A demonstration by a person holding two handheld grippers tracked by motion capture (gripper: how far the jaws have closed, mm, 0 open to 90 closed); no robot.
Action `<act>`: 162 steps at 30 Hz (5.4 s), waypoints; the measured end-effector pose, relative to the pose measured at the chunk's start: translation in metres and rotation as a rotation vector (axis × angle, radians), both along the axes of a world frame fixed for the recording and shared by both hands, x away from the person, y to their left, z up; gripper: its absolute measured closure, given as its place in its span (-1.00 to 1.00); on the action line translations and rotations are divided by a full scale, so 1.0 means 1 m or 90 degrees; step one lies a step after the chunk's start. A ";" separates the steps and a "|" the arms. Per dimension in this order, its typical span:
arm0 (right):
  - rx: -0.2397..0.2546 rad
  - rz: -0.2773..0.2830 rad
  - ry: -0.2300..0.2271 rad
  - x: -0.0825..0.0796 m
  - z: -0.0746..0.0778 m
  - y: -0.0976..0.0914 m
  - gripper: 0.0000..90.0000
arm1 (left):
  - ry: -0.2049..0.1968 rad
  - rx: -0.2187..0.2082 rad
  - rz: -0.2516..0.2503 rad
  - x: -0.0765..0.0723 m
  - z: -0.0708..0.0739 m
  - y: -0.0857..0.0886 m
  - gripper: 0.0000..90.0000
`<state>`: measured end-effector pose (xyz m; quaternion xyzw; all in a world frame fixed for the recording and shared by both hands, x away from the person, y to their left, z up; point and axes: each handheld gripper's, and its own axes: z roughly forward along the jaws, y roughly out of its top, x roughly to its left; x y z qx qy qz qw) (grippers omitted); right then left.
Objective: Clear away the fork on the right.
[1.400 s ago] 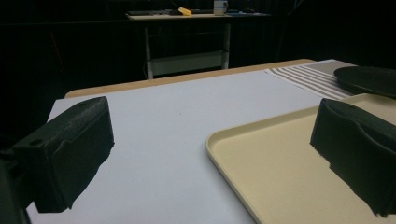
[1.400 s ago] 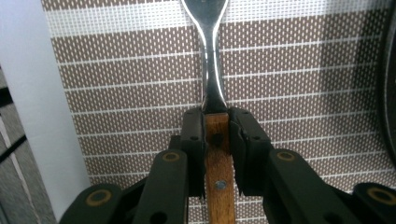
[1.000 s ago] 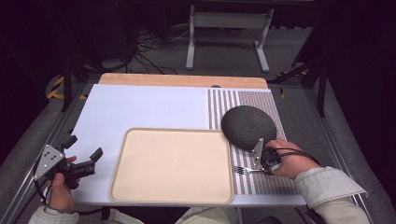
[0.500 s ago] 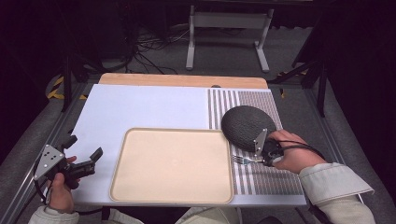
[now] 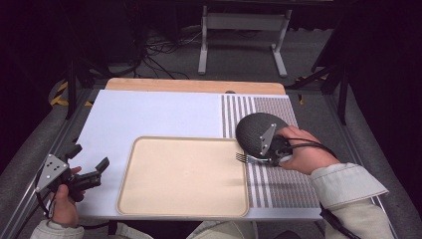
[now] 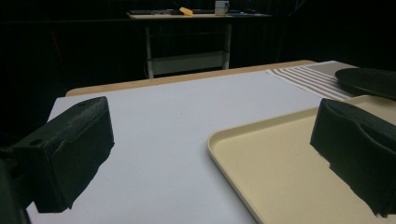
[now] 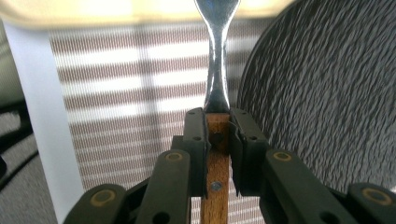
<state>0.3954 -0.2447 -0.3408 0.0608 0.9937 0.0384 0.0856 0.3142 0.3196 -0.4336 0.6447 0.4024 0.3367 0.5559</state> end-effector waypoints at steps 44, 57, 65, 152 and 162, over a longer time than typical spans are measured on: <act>0.233 -0.407 0.085 -0.004 -0.009 0.084 0.74 | 0.002 -0.008 -0.001 0.000 0.000 0.001 -1.00; 0.230 -0.479 0.117 -0.005 -0.023 0.096 0.73 | 0.000 -0.008 0.001 0.000 0.000 0.002 -1.00; 0.205 -0.520 0.128 -0.008 -0.045 0.105 0.73 | 0.002 -0.008 0.000 0.000 0.001 0.002 -1.00; 0.404 -0.242 -0.019 0.011 -0.056 0.119 0.01 | 0.005 -0.014 -0.003 0.001 0.000 0.002 -1.00; 0.407 -0.130 -0.019 0.022 -0.071 0.126 0.78 | 0.006 -0.011 -0.005 0.001 0.000 0.003 -1.00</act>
